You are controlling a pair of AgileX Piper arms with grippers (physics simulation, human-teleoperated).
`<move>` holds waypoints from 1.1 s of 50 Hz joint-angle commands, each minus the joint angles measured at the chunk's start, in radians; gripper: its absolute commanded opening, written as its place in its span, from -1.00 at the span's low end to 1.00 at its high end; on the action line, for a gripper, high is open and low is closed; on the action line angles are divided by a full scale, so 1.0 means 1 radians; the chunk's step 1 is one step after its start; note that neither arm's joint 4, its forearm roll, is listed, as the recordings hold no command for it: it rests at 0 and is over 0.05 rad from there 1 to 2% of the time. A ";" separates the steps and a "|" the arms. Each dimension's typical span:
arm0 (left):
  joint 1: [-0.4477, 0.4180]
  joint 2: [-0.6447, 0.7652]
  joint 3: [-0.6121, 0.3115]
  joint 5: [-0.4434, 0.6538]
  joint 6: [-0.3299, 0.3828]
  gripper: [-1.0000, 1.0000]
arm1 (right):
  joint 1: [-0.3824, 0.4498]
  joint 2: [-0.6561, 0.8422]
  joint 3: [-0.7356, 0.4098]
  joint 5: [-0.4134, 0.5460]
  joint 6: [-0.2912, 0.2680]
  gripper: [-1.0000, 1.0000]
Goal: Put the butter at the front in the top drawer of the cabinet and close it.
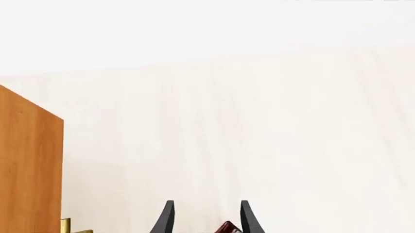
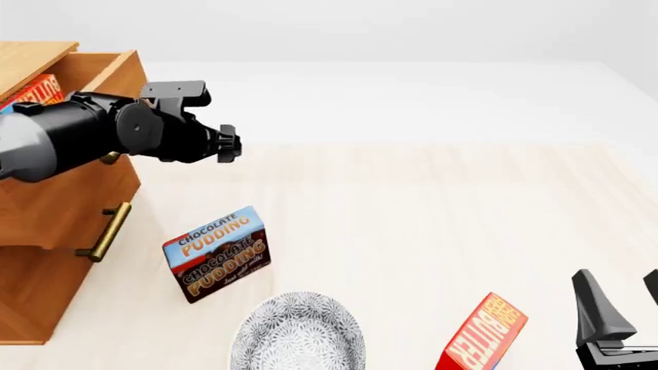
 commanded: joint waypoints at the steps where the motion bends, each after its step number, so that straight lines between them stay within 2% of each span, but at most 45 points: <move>1: 0.038 -0.027 0.028 -0.007 -0.006 1.00 | 0.000 -0.003 0.001 0.002 0.000 1.00; 23: 0.125 -0.055 0.080 -0.028 0.010 1.00 | 0.000 -0.003 0.001 0.002 0.000 1.00; 55: 0.224 -0.039 0.093 -0.032 0.009 1.00 | 0.000 -0.003 0.001 0.002 0.000 1.00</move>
